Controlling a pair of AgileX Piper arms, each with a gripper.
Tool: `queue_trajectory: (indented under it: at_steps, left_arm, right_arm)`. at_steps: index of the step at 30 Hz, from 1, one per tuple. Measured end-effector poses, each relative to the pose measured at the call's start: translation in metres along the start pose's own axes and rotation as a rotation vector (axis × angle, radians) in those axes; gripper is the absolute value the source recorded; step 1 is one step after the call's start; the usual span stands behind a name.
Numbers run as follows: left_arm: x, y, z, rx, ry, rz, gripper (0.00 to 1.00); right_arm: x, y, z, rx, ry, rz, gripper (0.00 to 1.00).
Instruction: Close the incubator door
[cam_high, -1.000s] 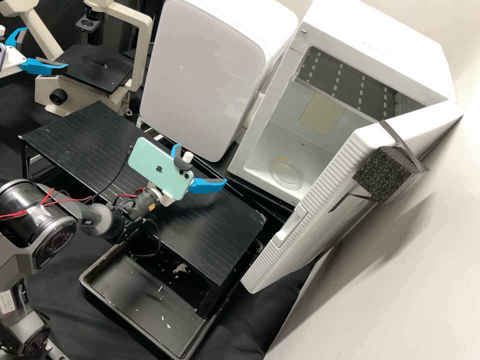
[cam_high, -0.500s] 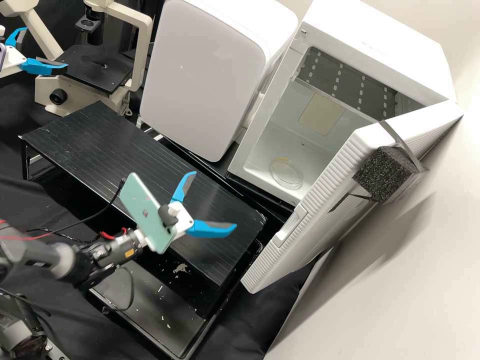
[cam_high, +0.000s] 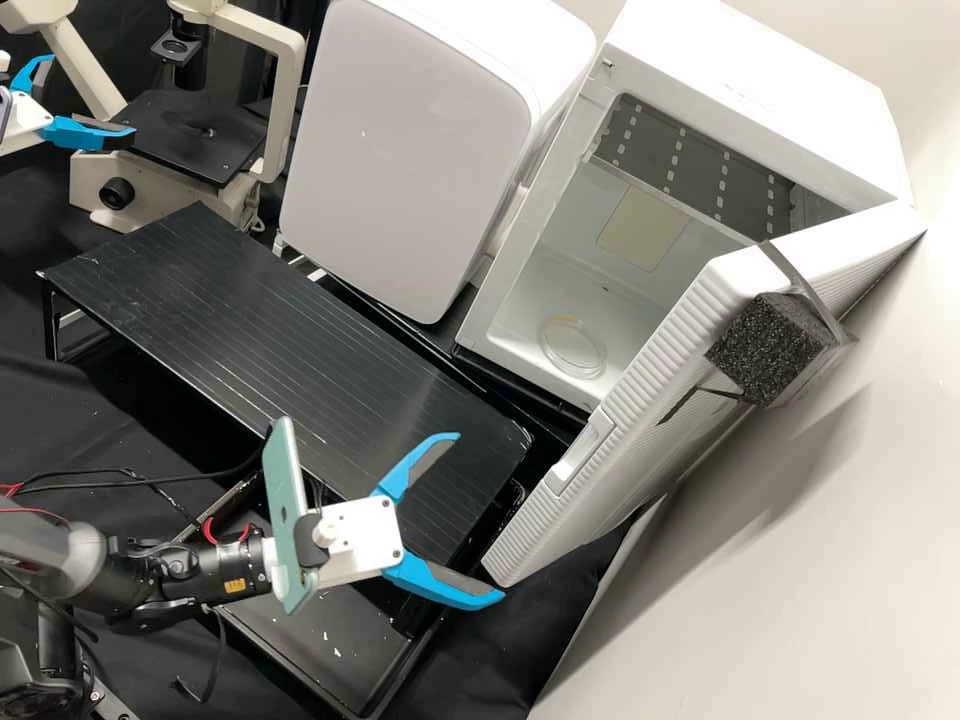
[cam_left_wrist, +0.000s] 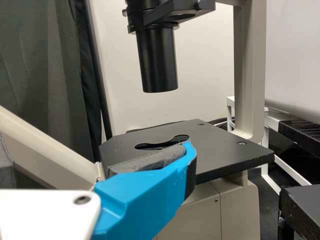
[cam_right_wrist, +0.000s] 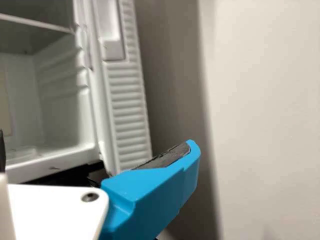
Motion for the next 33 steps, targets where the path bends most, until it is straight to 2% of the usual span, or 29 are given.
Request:
queue_trajectory:
  at_steps: [10,21,27,28,33]
  left_arm:
    - [0.0,0.0,0.0,0.0,0.0,0.0,1.0]
    - [0.0,0.0,0.0,0.0,0.0,0.0,1.0]
    - [0.0,0.0,0.0,0.0,0.0,0.0,1.0]
    - [0.0,0.0,0.0,0.0,0.0,0.0,1.0]
    - [0.0,0.0,0.0,0.0,0.0,0.0,1.0]
  right_arm:
    - [0.032,-0.014,0.016,-0.021,-0.062,-0.046,1.0]
    - [0.038,-0.014,0.015,-0.021,-0.057,-0.039,1.0]
    - [0.038,-0.015,0.009,0.035,-0.006,-0.081,1.0]
    - [0.038,-0.017,0.008,0.059,0.01,-0.105,1.0]
    - [0.037,-0.019,0.007,0.101,0.022,-0.133,1.0]
